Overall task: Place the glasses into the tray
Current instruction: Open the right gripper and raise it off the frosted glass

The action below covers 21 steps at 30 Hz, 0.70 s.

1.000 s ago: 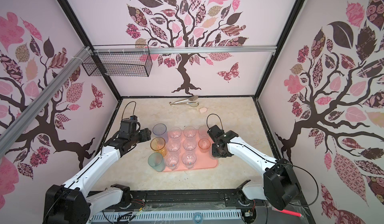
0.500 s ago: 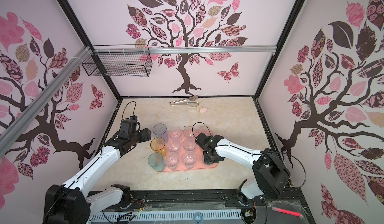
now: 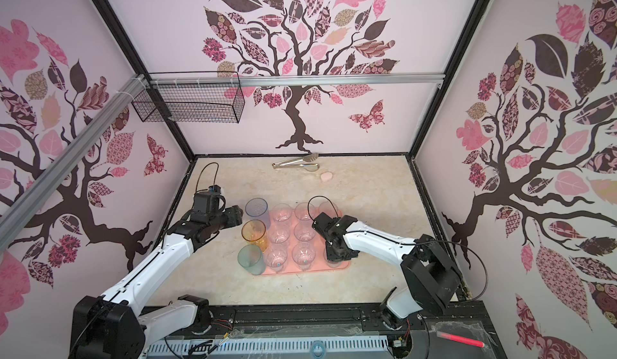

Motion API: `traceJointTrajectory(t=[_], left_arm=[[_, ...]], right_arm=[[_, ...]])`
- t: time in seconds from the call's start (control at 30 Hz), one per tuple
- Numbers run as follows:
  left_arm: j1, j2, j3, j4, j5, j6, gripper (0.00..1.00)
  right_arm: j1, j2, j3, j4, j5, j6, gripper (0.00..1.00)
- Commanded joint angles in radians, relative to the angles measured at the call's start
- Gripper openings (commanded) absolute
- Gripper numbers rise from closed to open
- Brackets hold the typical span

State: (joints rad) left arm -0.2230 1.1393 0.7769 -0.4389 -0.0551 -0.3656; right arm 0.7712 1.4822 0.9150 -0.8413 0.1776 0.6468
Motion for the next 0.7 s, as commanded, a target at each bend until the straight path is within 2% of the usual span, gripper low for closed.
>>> traceJointTrajectory(t=[0.0,0.17,0.27,0.4,0.5,0.6,0.67], left_arm=[[0.002,-0.011,-0.008,0.009,-0.014,0.013,0.73],[0.002,-0.013,-0.008,0.009,-0.014,0.013,0.73],[0.002,-0.013,-0.008,0.011,-0.018,0.008,0.73],[0.001,-0.017,-0.008,0.011,-0.039,0.002,0.73],[0.001,-0.040,0.013,-0.012,-0.052,-0.005,0.73],[0.002,-0.090,0.044,-0.045,-0.068,-0.009,0.73],[0.002,-0.122,0.051,-0.043,-0.095,-0.013,0.73]], right_arm=[[0.007,0.012,0.047,-0.022,-0.005,-0.003,0.18],[0.007,-0.003,0.088,-0.061,0.004,-0.017,0.24],[0.007,-0.014,0.132,-0.103,0.050,-0.032,0.26],[-0.003,-0.032,0.261,-0.199,0.131,-0.075,0.29],[-0.056,-0.062,0.364,-0.234,0.153,-0.126,0.31],[-0.142,-0.125,0.417,-0.156,0.220,-0.186,0.33],[-0.189,-0.182,0.407,-0.035,0.295,-0.217,0.37]])
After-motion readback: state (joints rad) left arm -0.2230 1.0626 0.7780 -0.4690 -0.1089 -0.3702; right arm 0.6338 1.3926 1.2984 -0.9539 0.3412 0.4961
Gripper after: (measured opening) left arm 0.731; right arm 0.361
